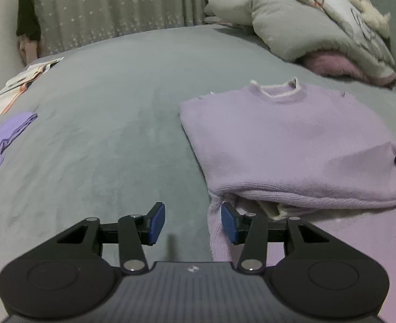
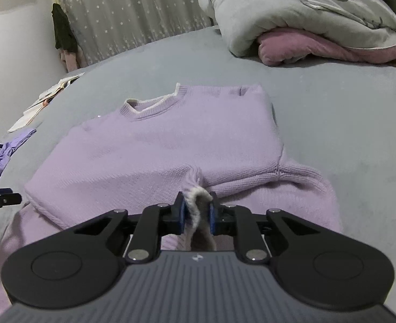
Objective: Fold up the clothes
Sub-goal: 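Grasp the folded sleeve cuff with the right gripper, then pull the cuff across the sweater body with the right gripper and release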
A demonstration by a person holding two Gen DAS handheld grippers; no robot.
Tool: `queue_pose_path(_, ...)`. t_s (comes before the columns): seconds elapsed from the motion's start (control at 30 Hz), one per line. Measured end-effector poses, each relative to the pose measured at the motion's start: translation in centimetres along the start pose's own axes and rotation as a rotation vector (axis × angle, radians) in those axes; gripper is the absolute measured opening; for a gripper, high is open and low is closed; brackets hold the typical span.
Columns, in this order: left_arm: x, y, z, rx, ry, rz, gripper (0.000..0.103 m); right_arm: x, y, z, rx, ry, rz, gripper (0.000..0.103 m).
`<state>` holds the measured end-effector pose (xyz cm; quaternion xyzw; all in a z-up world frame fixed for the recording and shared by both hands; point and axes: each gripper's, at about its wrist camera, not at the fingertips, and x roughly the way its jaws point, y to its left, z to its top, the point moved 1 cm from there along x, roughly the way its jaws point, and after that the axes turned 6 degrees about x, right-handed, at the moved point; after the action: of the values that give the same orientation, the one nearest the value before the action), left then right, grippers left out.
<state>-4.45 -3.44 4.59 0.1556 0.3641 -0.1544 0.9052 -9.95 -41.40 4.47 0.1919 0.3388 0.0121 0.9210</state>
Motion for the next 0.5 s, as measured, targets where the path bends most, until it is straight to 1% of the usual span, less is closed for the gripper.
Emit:
queue_pose_path(0.13,0.9,-1.2,-0.2,0.040,0.002,-0.007,0.047,-0.4,-0.2,0.0,0.024,0.005,0.018,0.018)
queue_pose_path(0.2,0.9,-1.5,-0.1,0.049,-0.016,-0.027,0.047,-0.3,-0.4,-0.1,0.035,0.018,0.018,0.023)
queue_pose_path(0.23,1.1,-1.6,0.1,0.039,-0.018,-0.037,0.047,-0.1,-0.5,-0.1,0.046,0.030,0.014,0.025)
queue_pose_path(0.27,1.4,-1.8,0.2,0.025,-0.013,-0.044,0.047,0.1,-0.7,-0.1,0.058,0.042,0.011,0.031)
queue_pose_path(0.3,1.7,-2.0,0.2,0.017,-0.010,-0.040,0.047,0.3,-0.9,-0.2,0.070,0.049,0.009,0.032)
queue_pose_path(0.43,3.2,-2.9,0.0,0.000,-0.004,0.004,0.048,1.5,-1.5,-1.0,0.158,0.075,0.034,0.032)
queue_pose_path(0.47,3.3,-3.1,0.0,-0.003,-0.004,0.017,0.048,1.5,-1.3,-1.0,0.144,0.069,0.027,0.027)
queue_pose_path(0.5,3.5,-3.0,0.0,-0.025,0.000,0.029,0.046,1.4,-1.1,-1.0,0.129,0.064,0.019,0.020)
